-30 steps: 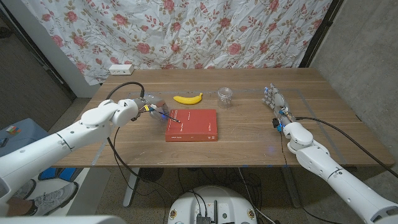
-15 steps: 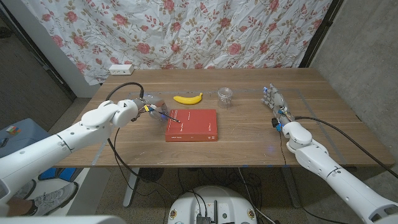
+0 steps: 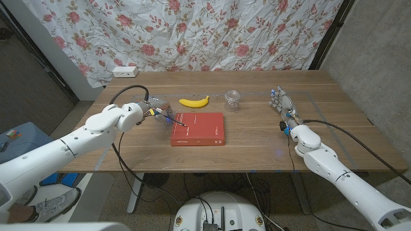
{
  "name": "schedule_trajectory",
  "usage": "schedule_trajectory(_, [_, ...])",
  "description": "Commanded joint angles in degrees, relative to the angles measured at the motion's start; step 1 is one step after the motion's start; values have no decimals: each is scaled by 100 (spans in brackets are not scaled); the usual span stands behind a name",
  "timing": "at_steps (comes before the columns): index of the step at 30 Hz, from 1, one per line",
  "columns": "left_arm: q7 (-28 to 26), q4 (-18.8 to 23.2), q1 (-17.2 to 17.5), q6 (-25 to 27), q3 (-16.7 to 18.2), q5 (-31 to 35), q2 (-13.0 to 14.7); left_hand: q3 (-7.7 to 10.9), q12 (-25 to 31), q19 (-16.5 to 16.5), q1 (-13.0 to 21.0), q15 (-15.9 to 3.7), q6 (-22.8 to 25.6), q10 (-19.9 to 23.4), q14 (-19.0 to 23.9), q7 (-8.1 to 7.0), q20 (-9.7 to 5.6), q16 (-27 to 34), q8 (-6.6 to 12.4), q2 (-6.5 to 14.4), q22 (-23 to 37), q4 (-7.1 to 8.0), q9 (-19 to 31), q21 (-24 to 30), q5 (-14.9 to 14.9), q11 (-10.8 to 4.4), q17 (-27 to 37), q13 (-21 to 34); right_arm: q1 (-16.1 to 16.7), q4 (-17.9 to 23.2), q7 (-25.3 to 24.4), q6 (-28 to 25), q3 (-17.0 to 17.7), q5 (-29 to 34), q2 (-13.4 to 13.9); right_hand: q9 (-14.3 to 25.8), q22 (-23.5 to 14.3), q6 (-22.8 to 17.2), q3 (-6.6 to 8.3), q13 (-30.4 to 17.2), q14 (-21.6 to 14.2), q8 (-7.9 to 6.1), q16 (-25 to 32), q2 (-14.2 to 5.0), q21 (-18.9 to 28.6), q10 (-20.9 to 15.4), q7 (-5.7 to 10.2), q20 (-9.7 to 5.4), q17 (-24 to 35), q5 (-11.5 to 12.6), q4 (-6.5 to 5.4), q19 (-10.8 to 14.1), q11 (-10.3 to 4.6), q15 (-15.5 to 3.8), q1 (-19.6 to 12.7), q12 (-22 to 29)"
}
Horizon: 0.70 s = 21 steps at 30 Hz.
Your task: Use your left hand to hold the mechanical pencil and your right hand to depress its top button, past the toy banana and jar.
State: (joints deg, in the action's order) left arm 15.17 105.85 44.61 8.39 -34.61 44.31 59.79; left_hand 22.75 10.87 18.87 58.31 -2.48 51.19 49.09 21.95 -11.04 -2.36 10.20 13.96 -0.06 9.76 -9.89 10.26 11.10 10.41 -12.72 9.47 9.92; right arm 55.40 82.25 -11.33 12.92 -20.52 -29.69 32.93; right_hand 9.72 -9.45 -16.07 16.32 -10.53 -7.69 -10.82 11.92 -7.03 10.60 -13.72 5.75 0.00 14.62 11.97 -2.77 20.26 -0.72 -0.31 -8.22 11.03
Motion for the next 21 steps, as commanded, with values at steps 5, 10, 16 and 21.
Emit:
schedule_trajectory(5, [-153, -76, -45, -43, 3, 29, -5, -22, 47, 140, 148, -1011, 120, 168, 112, 33, -459, 31, -9, 10, 7, -15, 24, 58, 23, -3, 23, 17, -79, -94, 46, 14, -35, 0, -39, 27, -20, -69, 52, -18, -36, -31, 34, -43, 35, -75, 7, 24, 10, 12, 23, 39, -16, -29, -19, 22])
schedule_trajectory(10, [-234, -55, 0, 24, 28, 24, -23, -28, 50, 201, 245, -1014, 233, 266, 180, 45, -464, 35, -3, -2, 7, -34, 24, 65, 27, -4, 24, 20, -87, -106, 65, 11, -39, -9, -37, 27, -20, -76, 65, -18, -37, -27, 34, -47, 34, -83, 14, 23, 6, 13, 26, 42, -13, -29, -16, 22])
schedule_trajectory(16, [-292, -28, 20, 89, 29, 63, -36, -41, 57, 263, 290, -1018, 307, 349, 234, 58, -457, 40, -1, -6, 8, -28, 25, 76, 26, -3, 26, 22, -108, -131, 80, 15, -49, -5, -38, 27, -20, -93, 72, -18, -37, -26, 37, -44, 33, -81, 21, 26, 4, 11, 25, 42, -19, -34, -6, 18])
schedule_trajectory(21, [-329, -33, 11, 88, 12, 79, -62, -53, 61, 300, 323, -1021, 370, 419, 287, 60, -466, 45, 0, -8, 9, -22, 26, 79, 24, -2, 29, 23, -122, -142, 89, 16, -53, 3, -32, 27, -20, -104, 80, -18, -39, -25, 38, -45, 33, -82, 28, 25, 2, 12, 27, 45, -18, -27, -2, 17])
